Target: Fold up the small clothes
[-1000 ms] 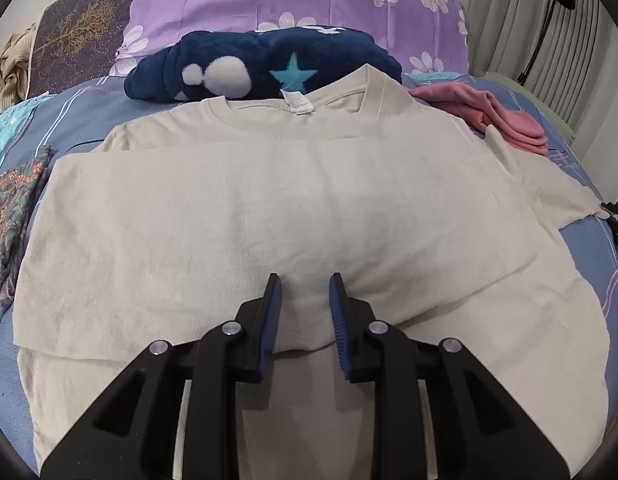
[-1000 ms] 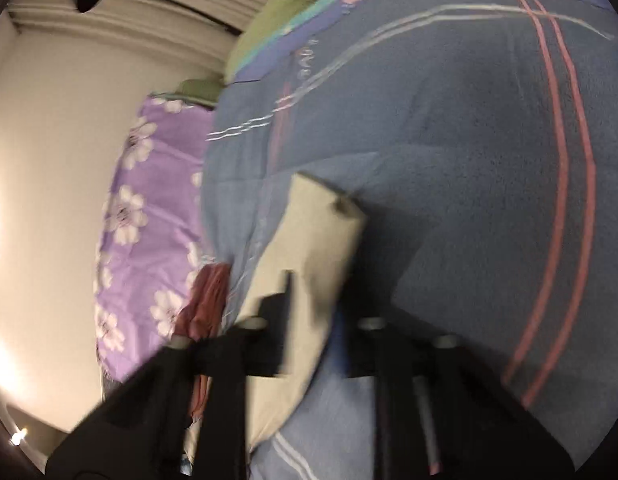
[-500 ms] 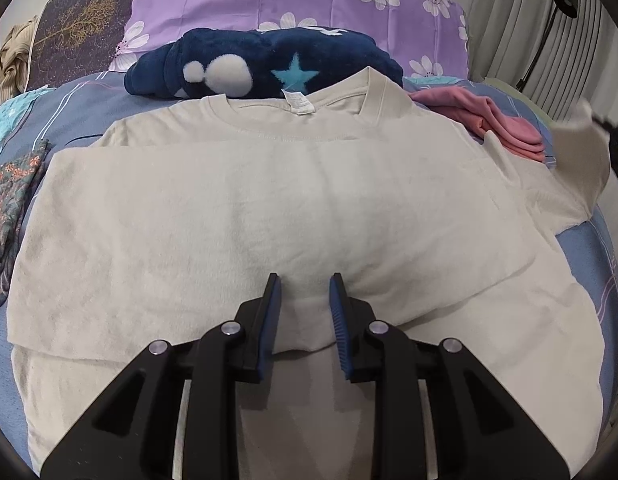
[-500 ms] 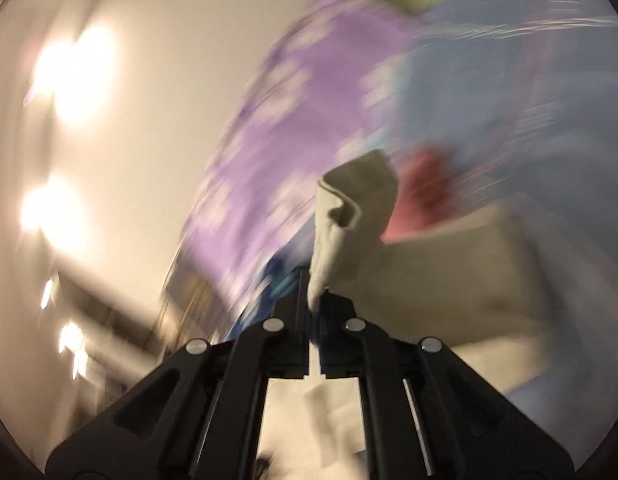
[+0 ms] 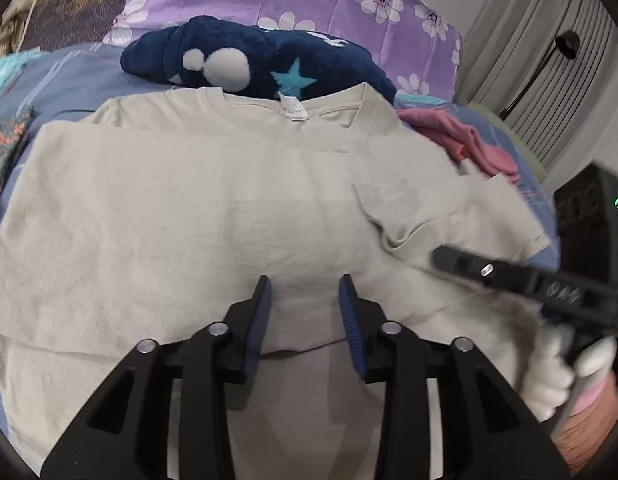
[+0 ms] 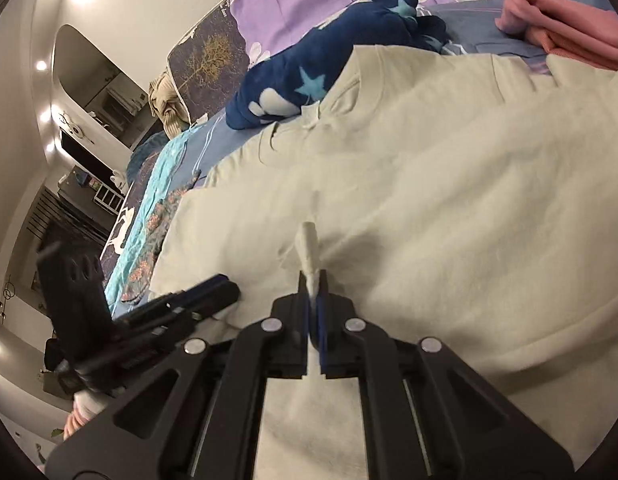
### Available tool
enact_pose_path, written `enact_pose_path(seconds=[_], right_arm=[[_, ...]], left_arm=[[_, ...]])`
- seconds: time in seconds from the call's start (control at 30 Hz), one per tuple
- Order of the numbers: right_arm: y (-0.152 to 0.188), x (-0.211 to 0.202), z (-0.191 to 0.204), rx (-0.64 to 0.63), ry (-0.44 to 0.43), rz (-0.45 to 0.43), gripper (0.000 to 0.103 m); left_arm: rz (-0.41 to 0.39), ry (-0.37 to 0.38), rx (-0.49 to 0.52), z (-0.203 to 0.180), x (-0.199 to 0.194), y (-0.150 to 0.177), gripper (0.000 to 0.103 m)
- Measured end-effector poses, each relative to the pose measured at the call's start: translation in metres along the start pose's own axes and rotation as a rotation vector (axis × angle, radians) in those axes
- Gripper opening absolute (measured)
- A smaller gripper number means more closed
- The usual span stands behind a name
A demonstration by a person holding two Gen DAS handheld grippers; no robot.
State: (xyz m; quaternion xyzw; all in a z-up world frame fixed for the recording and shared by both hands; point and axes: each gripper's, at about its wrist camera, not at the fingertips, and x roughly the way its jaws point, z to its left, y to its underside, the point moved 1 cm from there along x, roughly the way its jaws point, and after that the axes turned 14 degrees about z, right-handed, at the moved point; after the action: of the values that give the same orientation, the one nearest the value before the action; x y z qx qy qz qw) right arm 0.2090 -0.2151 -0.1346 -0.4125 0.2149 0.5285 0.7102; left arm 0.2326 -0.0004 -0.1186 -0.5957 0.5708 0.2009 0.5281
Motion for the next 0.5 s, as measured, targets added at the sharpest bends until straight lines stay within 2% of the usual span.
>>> enact_pose_path(seconds=[0.1,0.13,0.2,0.27,0.4,0.5], right_arm=[[0.011,-0.003,0.003,-0.024,0.014,-0.01,0.004],[0.014,-0.003,0.006,-0.041,0.03,-0.014,0.004],[0.017,-0.002,0.013,-0.077,0.065,-0.022,0.004],[0.018,-0.004,0.017,-0.104,0.093,-0.03,0.004],[0.019,-0.012,0.018,-0.108,0.097,-0.06,0.004],[0.021,-0.019,0.023,-0.134,0.109,-0.079,0.004]], left_arm=[[-0.003,0.164,-0.013,-0.013,-0.008,-0.007,0.043],[0.001,0.22,-0.018,-0.019,-0.009,-0.011,0.049],[0.031,0.286,-0.039,-0.028,-0.007,-0.018,0.057],[0.071,0.316,-0.068,-0.034,0.002,-0.026,0.058],[0.173,0.267,-0.142,-0.035,0.03,-0.035,0.06],[0.17,0.344,-0.218,-0.032,0.037,-0.038,0.061]])
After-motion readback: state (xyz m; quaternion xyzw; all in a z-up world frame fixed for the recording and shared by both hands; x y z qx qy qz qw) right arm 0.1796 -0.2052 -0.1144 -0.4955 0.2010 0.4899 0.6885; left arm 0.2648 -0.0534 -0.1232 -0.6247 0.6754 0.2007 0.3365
